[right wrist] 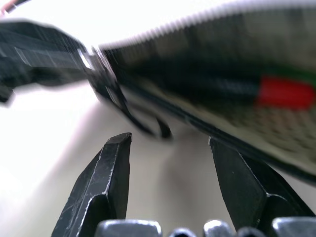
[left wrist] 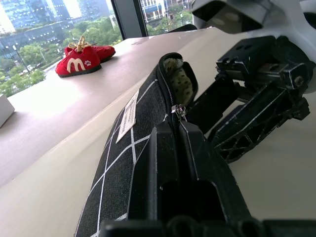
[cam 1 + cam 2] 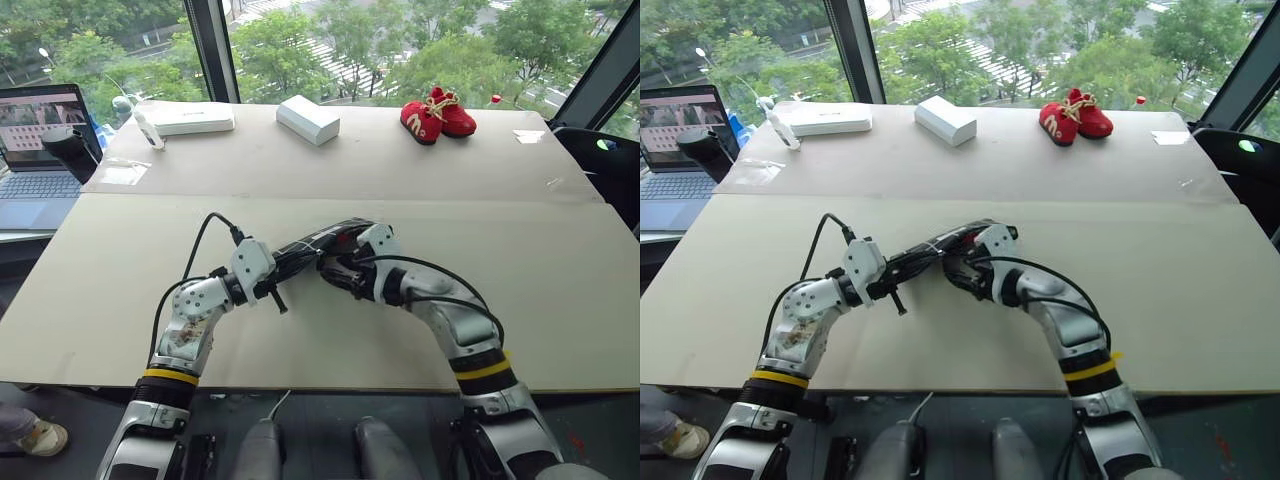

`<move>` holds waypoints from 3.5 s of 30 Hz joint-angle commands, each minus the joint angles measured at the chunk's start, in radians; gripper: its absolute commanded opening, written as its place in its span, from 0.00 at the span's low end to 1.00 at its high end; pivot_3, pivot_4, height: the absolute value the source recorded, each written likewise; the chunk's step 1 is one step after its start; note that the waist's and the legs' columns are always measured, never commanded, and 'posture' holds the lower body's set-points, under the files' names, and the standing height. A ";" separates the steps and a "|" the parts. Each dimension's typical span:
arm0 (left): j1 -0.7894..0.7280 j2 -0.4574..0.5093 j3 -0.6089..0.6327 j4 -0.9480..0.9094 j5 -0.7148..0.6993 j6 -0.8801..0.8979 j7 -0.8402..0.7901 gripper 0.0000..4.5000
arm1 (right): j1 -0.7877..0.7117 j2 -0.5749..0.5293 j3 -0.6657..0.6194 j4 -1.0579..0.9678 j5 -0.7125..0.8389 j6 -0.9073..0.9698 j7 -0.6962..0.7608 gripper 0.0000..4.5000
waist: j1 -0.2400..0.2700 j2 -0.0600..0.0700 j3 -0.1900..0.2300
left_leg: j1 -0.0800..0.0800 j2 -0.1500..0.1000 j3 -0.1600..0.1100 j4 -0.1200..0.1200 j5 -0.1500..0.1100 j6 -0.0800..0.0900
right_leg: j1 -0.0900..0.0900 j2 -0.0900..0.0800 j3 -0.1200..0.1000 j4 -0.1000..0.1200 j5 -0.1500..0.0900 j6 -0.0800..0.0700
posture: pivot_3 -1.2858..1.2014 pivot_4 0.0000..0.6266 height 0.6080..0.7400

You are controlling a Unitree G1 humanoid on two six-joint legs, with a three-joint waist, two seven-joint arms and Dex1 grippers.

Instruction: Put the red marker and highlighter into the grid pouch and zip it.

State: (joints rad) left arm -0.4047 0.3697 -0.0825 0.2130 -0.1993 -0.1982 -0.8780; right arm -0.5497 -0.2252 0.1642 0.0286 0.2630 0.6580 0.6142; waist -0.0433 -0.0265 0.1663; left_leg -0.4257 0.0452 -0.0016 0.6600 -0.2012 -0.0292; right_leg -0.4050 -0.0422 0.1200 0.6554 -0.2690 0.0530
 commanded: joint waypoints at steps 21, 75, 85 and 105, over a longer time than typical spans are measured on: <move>-0.005 0.007 0.016 -0.003 -0.012 -0.037 -0.004 0.00 | -0.013 -0.020 -0.007 -0.028 0.016 -0.009 0.058 0.00 | 0.000 0.000 0.000 | 0.000 0.000 0.000 0.000 0.000 0.000 | 0.000 0.000 0.000 0.000 0.000 0.000 | 0.52 0.24 0.92; -0.332 -0.103 -0.062 0.629 -0.014 -0.541 -0.508 0.19 | 0.591 -0.634 -0.553 -0.268 0.315 -0.008 0.432 0.75 | 0.028 -0.001 0.001 | -0.004 -0.002 0.000 0.000 -0.001 0.002 | 0.001 -0.001 0.000 -0.007 -0.001 0.002 | 0.52 0.24 0.92; -0.227 -0.132 0.046 0.260 -0.178 0.000 -0.248 0.76 | 0.525 -0.667 -0.520 -0.177 0.288 -0.047 0.419 0.75 | 0.027 -0.001 0.001 | -0.004 -0.002 0.000 0.000 -0.001 0.002 | 0.002 -0.001 0.000 -0.007 -0.001 0.003 | 0.52 0.24 0.92; 0.280 0.051 0.413 -0.418 -0.347 0.697 0.319 0.76 | 0.278 -0.651 -0.451 0.283 0.183 -0.236 0.451 0.75 | 0.027 0.000 0.000 | 0.000 -0.001 0.000 0.000 -0.001 0.002 | 0.003 -0.001 0.000 -0.007 0.000 0.002 | 0.52 0.24 0.92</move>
State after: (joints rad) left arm -0.1312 0.4130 0.2987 -0.1573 -0.5180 0.4958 -0.5785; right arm -0.2481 -0.8735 -0.2626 0.2797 0.4546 0.4669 1.0705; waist -0.0165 -0.0269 0.1668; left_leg -0.4263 0.0442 -0.0016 0.6603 -0.2024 -0.0273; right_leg -0.4020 -0.0435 0.1201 0.6488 -0.2693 0.0549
